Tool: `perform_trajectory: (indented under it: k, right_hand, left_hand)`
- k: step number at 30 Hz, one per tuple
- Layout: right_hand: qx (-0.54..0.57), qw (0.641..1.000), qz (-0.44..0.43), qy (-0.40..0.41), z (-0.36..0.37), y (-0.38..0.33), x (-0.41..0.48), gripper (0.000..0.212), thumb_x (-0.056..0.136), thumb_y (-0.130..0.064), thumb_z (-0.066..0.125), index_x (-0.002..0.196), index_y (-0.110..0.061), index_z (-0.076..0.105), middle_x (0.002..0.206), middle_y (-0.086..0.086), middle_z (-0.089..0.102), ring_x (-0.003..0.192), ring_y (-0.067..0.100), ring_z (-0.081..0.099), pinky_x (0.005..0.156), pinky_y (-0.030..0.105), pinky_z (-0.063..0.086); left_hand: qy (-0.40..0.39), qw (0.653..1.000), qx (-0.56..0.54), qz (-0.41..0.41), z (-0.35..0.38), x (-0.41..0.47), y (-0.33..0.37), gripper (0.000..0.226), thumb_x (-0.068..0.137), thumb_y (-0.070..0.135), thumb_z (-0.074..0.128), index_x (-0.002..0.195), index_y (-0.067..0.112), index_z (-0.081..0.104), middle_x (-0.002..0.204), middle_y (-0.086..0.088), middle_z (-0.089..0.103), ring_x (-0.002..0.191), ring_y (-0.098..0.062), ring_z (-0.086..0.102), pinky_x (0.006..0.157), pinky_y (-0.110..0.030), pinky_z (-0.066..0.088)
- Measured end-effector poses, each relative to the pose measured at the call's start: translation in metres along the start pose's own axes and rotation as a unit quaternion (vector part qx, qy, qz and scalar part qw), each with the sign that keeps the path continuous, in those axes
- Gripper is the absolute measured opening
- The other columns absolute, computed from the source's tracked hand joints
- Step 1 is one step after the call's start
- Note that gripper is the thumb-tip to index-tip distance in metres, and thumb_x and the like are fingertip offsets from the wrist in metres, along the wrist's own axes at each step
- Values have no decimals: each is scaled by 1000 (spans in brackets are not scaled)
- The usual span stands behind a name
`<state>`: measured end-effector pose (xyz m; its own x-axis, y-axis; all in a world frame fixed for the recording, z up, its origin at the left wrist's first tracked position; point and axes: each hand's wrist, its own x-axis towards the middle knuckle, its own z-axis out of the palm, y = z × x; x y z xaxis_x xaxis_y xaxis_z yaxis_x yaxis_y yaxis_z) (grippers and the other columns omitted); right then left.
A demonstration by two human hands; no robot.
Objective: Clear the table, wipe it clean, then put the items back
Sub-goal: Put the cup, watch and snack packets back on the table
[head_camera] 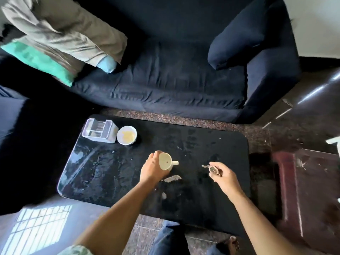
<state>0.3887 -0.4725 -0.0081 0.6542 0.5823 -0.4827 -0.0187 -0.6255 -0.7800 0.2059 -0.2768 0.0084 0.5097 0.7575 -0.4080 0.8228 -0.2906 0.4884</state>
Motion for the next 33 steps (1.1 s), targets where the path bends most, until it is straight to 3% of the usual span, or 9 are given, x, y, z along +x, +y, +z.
perform_trajectory:
  k: [5,8,10,20,23,27,30,33]
  right_hand:
    - [-33,999,12,2,31,-14,16,43,77,3,69,108,-26,66,108,-2,68,97,14,64,89,28,49]
    - [-46,999,18,7,41,-20,21,44,77,6,66,111,-22,66,106,-4,65,93,11,61,78,5,41]
    - [-48,998,23,15,46,-26,23,43,77,7,65,112,-19,65,103,-4,65,88,9,60,70,0,38]
    - [-44,998,35,21,69,-39,29,39,76,0,69,106,-25,63,93,-8,67,81,9,61,67,7,42]
    - [-48,998,33,22,71,-41,27,36,74,-3,71,100,-27,62,91,-11,68,79,7,62,71,17,45]
    - [-60,998,31,20,74,-41,27,30,73,-5,71,89,-28,62,87,-13,68,74,5,60,65,12,42]
    - [-61,998,26,19,75,-43,27,28,73,-6,71,87,-28,63,85,-12,68,75,5,61,65,12,42]
    - [-62,998,21,3,73,-48,30,27,74,-9,73,89,-29,65,85,-12,69,77,6,62,71,19,46]
  left_hand:
    - [-17,999,28,1,-11,39,-41,59,68,47,75,115,24,47,109,0,54,96,-27,59,76,-41,51]
    - [-39,998,48,16,-10,59,-58,61,69,41,76,119,24,46,114,0,54,100,-26,58,76,-41,50]
    - [-49,997,60,21,-9,71,-65,64,69,41,77,122,26,44,116,1,54,102,-25,57,76,-41,50]
    - [-65,994,88,27,6,97,-84,65,71,32,76,124,24,40,117,-2,51,107,-27,54,76,-42,50]
    - [-71,992,96,27,9,98,-87,65,73,30,76,126,24,39,119,-1,50,106,-27,56,74,-41,49]
    - [-78,992,97,29,12,100,-91,70,73,28,75,132,25,37,126,1,49,107,-27,57,74,-41,49]
    - [-107,986,124,35,11,99,-95,90,71,28,77,144,27,25,147,-3,34,131,-26,39,92,-44,47]
    - [-68,978,135,143,12,94,-80,113,69,42,79,152,24,5,158,-8,9,146,-27,6,116,-42,21]
